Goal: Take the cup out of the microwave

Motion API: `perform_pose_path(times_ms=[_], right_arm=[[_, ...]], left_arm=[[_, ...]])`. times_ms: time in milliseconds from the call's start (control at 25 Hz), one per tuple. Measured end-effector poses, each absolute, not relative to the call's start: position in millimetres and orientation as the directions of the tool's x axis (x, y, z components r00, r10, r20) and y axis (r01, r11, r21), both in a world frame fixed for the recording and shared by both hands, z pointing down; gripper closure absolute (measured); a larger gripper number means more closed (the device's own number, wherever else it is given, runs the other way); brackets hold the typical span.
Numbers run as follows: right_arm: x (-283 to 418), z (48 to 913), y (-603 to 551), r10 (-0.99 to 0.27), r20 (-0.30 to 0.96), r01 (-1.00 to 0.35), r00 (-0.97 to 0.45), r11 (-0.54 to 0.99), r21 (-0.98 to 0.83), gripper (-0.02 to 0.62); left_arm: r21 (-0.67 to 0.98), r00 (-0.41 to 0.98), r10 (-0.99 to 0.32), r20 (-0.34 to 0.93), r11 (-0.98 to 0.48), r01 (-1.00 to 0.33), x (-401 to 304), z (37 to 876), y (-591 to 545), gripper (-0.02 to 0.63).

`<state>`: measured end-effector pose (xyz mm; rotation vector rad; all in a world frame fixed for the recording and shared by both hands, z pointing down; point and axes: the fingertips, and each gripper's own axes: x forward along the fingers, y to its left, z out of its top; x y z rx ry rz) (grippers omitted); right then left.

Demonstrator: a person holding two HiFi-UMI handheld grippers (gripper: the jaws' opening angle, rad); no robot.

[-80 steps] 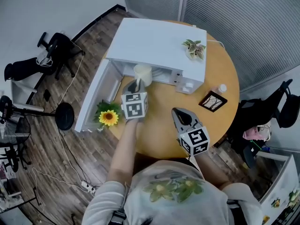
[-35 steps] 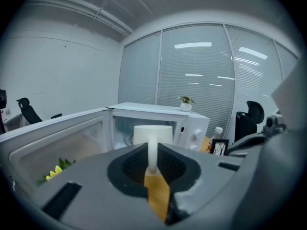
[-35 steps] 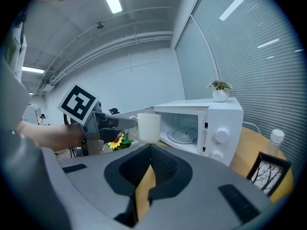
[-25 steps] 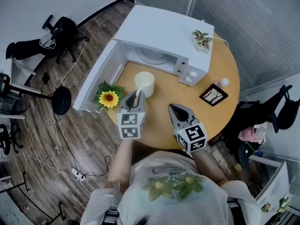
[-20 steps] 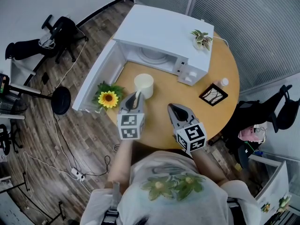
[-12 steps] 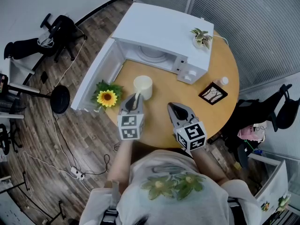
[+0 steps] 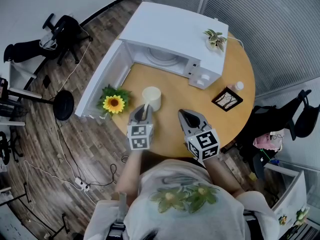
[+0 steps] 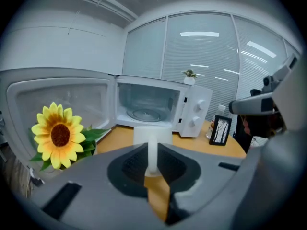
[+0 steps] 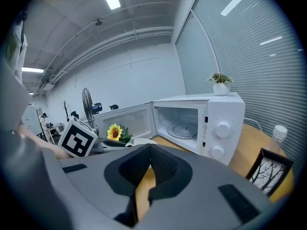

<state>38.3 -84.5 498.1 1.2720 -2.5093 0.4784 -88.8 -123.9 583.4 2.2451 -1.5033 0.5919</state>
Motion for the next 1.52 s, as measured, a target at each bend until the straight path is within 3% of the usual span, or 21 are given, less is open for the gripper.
perform_pose_path(times_ms=[1520], right_arm=[[33,510,-68,-0.692,0.416,-0.797,-0.589,0.582,-0.160,0.578]], left_arm=[[0.016,0.330,-0.756,0.565,-0.389,-0.921,-94,647,-83,0.557]])
